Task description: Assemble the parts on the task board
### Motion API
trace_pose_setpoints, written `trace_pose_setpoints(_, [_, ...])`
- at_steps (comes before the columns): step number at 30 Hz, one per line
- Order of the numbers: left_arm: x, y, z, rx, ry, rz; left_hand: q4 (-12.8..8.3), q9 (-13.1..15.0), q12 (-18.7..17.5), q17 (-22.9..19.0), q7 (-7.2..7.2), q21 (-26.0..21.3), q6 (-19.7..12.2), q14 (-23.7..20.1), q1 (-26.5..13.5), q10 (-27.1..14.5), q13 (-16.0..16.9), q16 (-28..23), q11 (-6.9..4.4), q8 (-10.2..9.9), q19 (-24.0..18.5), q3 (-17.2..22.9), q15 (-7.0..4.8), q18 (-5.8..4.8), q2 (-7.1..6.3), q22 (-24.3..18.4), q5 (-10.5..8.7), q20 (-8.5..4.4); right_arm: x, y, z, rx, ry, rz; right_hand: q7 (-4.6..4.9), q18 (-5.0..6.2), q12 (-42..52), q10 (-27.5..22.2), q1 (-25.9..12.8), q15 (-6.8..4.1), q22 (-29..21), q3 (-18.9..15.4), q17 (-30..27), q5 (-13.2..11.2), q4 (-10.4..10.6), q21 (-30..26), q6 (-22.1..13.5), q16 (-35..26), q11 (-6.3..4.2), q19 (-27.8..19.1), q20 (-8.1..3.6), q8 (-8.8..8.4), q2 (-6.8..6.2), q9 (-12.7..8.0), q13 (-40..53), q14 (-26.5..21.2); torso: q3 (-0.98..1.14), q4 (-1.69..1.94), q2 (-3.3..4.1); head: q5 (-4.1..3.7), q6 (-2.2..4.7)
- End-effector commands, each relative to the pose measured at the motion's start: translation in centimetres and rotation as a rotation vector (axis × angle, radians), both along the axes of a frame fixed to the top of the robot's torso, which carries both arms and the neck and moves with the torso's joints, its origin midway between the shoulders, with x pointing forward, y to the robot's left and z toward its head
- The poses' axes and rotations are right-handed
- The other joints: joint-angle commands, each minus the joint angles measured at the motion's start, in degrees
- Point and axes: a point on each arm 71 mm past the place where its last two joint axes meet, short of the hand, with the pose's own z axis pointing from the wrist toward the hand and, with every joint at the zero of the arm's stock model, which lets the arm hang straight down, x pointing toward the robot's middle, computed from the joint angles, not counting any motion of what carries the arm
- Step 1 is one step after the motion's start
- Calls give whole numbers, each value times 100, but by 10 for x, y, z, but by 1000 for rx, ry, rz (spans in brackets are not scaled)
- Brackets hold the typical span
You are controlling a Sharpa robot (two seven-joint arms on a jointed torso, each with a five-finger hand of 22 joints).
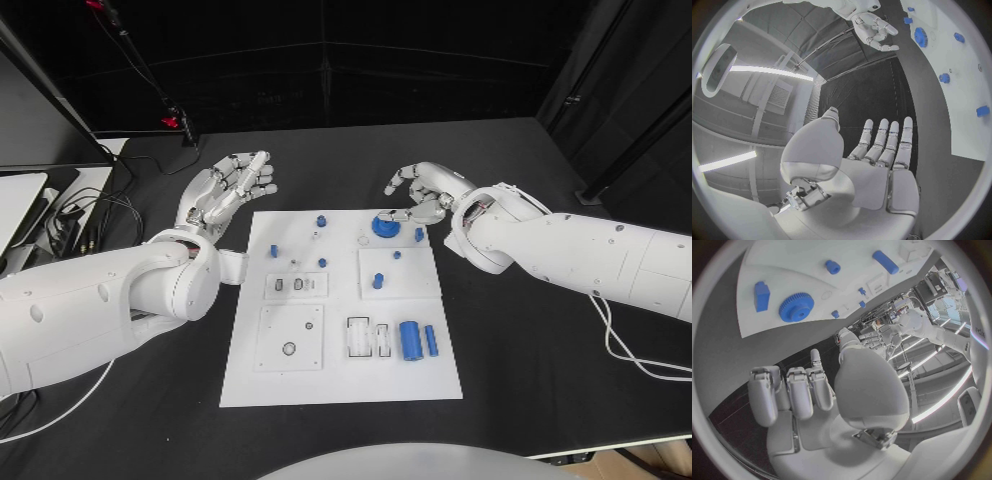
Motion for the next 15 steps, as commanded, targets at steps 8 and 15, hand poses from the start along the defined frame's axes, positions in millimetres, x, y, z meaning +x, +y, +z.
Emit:
trace_pose_setpoints(8, [-5, -1, 14, -50, -196, -31, -2, -6, 11, 3, 864, 0, 21, 7, 30, 54, -3, -31, -7, -36, -67, -43, 29, 49, 73, -12, 62, 3, 3, 8, -10, -270, -21, 8, -28, -38, 14, 596, 214, -4, 1506, 282, 1506, -84, 5, 19, 74, 14, -13, 605, 33, 125, -153, 23, 1506, 595, 3, 18, 3, 30, -60])
trace_pose_setpoints(15, [-7, -2, 14, -53, -192, -36, -1, -6, 11, 3, 864, -2, 19, 8, 44, 57, -4, -32, -8, -40, -75, -50, 28, 48, 82, -17, 87, 3, 7, 11, -13, -286, -7, -16, -108, -38, 14, 596, 309, -89, 1506, 425, 1506, -191, 5, 19, 216, 14, -97, 605, -50, 83, -158, -21, 1506, 595, 2, 22, 3, 39, -68])
